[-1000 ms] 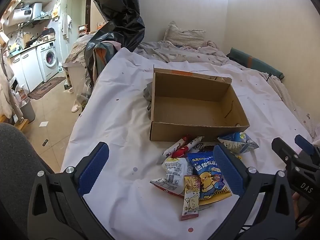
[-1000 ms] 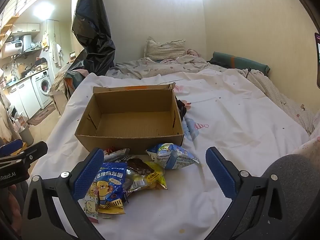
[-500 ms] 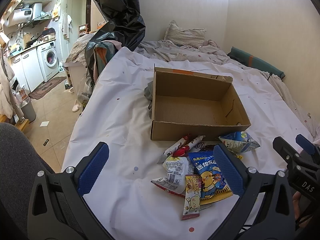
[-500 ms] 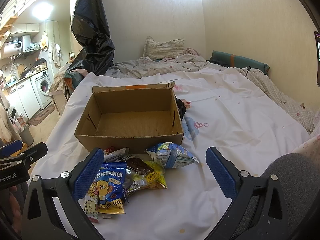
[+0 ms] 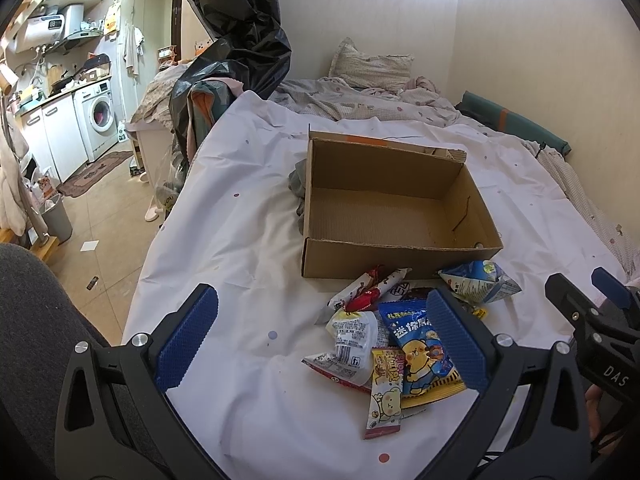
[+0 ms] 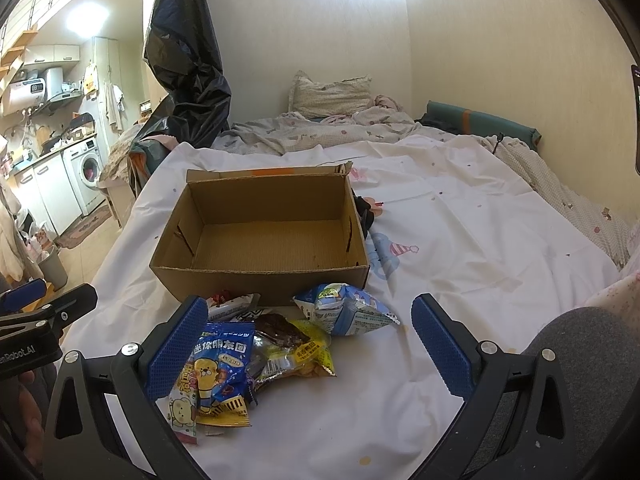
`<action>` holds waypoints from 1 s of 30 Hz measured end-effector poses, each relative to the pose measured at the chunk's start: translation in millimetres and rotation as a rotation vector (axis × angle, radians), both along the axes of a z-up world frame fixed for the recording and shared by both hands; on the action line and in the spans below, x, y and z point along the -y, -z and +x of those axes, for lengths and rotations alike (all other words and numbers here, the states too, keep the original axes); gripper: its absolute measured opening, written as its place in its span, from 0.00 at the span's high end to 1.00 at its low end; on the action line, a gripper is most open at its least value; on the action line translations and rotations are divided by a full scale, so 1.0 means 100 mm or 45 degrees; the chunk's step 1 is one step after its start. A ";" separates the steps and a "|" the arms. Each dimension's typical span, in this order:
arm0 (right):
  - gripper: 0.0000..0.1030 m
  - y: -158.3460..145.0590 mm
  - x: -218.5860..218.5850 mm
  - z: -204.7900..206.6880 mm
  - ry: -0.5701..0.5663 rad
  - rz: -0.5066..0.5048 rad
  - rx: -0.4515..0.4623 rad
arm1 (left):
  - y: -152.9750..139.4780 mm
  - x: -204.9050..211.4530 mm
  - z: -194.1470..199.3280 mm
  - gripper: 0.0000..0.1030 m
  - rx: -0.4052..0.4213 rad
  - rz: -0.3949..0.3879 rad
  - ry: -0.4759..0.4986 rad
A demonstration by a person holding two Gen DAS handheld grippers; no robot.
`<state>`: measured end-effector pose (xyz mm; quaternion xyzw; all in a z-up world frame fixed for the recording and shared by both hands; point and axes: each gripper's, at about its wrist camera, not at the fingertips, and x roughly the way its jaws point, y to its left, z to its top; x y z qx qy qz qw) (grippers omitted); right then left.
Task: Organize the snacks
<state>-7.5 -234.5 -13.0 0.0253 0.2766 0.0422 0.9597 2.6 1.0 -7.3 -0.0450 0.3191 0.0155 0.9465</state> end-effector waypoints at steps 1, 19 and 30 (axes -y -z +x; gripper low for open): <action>0.00 0.00 0.00 0.00 0.000 -0.001 0.000 | 0.00 0.00 0.00 0.00 0.000 -0.001 0.001; 0.00 0.01 -0.03 0.01 -0.004 -0.005 -0.004 | -0.01 0.00 -0.01 0.00 0.005 0.003 0.004; 0.00 0.01 -0.03 0.01 -0.005 -0.004 -0.004 | -0.02 -0.01 -0.01 0.00 0.004 0.005 0.002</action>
